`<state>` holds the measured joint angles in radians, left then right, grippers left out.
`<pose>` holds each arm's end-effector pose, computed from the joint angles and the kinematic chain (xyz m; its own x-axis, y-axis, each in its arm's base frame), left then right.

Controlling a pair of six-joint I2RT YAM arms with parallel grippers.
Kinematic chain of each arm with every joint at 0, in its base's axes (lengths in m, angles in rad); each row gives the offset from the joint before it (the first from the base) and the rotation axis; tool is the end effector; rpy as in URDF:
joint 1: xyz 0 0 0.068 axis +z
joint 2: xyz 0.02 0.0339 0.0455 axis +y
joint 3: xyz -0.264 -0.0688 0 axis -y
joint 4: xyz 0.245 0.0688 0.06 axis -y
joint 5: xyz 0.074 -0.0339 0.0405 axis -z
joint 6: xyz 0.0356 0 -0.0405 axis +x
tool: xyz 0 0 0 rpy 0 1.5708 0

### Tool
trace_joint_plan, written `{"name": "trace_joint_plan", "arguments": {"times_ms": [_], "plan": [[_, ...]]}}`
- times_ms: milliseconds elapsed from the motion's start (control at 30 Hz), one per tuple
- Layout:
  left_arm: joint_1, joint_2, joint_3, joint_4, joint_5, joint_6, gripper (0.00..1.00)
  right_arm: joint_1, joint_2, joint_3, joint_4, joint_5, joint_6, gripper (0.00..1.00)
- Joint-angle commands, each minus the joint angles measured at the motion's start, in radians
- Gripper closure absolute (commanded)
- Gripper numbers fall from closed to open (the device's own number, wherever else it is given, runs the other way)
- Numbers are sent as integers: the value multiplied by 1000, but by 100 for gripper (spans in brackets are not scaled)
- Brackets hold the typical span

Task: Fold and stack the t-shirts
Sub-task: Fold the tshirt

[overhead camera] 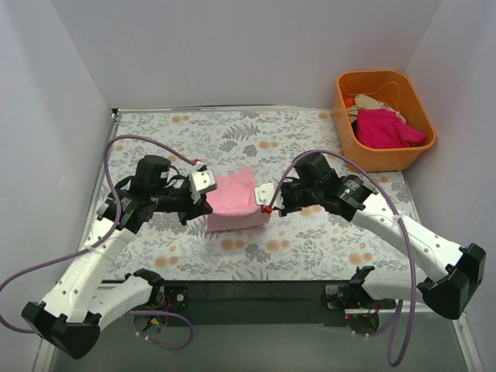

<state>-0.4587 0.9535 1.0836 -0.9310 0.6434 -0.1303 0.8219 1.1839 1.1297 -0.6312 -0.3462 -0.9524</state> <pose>0.1463 -0.0960 0.3465 -0.7330 0.2460 -0.6342 0.6388 0.5693 -0.5175 0.1624 0.1924 0.3366 0.4573 -0.6338 -0.6238 -0.8543 -0.1180 -0.5063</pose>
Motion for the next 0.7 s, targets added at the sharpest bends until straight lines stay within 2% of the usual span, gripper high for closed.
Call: {"name": "trace_joint_plan", "arguments": {"times_ms": [0, 267, 667], "plan": [[-3, -4, 15, -20, -22, -40, 100, 6, 23, 71, -12, 35, -2, 99], [5, 44, -48, 139, -119, -37, 100, -20, 186, 150, 53, 55, -65, 99], [156, 172, 9, 167, -5, 17, 100, -104, 339, 318, 62, -14, -166, 99]]}}
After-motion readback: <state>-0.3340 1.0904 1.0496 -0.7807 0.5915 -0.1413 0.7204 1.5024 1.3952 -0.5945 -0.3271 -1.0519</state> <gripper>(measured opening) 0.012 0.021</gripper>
